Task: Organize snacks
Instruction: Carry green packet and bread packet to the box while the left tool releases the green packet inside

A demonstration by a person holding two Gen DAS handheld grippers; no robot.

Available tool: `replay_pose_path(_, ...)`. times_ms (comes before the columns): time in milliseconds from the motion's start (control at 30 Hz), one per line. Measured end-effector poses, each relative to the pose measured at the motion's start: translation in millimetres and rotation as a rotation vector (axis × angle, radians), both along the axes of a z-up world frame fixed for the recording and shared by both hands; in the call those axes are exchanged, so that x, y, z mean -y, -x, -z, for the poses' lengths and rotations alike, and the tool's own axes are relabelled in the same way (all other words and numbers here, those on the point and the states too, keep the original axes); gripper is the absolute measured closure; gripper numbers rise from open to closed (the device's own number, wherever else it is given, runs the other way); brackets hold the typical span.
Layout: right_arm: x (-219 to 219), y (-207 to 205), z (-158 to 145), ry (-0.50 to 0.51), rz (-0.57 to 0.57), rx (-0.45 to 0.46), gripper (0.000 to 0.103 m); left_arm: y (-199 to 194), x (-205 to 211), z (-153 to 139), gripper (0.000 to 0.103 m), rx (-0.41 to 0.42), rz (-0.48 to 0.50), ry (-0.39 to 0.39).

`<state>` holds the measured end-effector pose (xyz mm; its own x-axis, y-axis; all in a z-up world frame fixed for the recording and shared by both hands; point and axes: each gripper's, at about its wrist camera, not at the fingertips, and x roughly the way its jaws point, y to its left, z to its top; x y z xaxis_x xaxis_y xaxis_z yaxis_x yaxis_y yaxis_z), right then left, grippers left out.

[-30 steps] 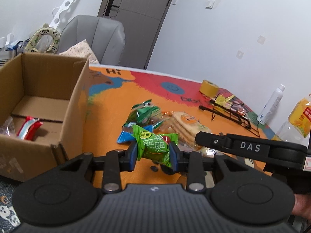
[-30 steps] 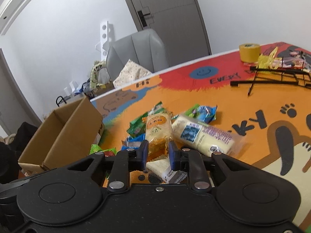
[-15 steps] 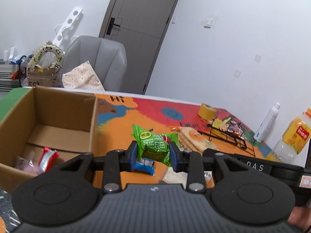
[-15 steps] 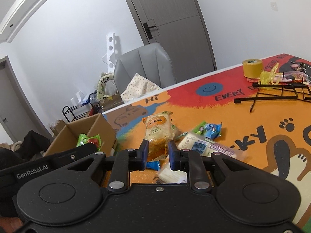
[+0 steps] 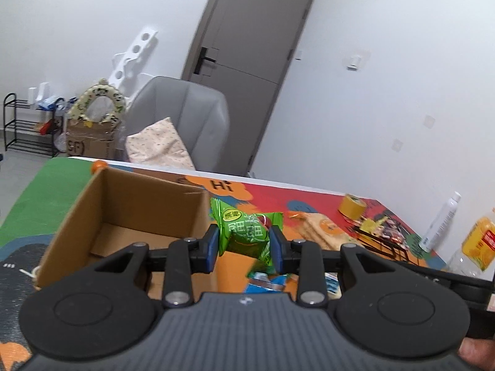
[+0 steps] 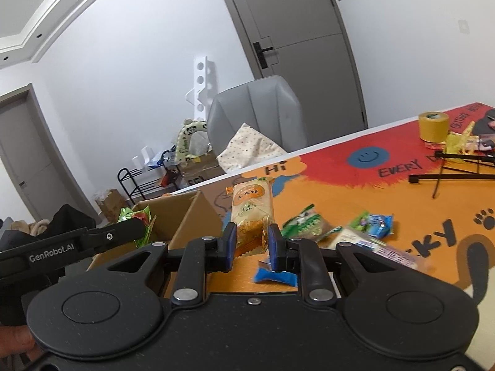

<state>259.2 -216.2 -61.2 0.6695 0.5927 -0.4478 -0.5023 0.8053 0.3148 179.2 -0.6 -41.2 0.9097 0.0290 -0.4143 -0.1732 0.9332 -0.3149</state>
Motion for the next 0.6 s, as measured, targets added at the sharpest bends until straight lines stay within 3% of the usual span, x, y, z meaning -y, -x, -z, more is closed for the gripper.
replay_pose_path(600, -54.7, 6.1, -8.6, 0.004, -0.077, 0.014, 0.083, 12.4, -63.4, 12.1, 0.067, -0.049, -0.131, 0.028)
